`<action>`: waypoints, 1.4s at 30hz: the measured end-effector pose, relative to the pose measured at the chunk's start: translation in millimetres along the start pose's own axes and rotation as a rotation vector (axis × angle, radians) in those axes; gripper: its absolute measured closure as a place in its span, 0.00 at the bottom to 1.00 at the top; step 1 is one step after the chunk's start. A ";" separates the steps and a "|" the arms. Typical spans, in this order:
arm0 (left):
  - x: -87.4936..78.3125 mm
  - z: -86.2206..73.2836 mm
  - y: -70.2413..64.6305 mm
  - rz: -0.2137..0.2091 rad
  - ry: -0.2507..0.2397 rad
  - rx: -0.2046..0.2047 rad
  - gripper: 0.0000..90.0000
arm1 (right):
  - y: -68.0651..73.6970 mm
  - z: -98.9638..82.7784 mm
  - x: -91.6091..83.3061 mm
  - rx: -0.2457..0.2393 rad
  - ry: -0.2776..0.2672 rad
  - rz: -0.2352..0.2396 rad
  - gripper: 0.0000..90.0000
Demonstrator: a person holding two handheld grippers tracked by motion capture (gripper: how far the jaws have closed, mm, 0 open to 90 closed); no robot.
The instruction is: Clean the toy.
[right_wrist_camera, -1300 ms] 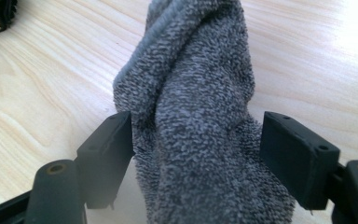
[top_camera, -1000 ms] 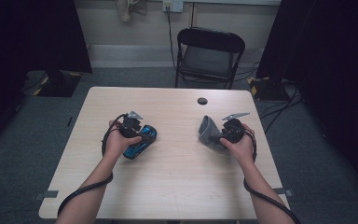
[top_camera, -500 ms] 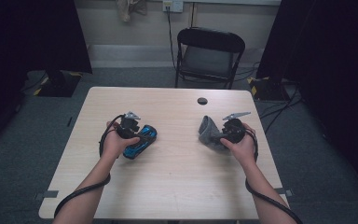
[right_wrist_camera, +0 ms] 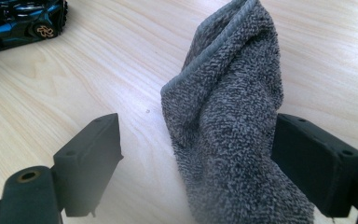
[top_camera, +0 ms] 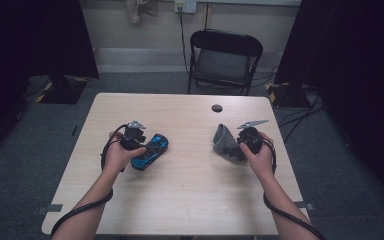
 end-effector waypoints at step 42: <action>-44.3 -41.6 2.3 -0.061 0.008 -0.022 0.18 | 24.2 -22.8 -19.5 -0.041 0.005 0.061 0.18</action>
Point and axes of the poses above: each handheld gripper's, and its own axes: x roughly forward along the jaws, z roughly out of its top, y roughly to its left, the point moved 9 cm from there along x, roughly forward along the jaws, and after that the axes turned 14 degrees about z, right-handed, at the moved point
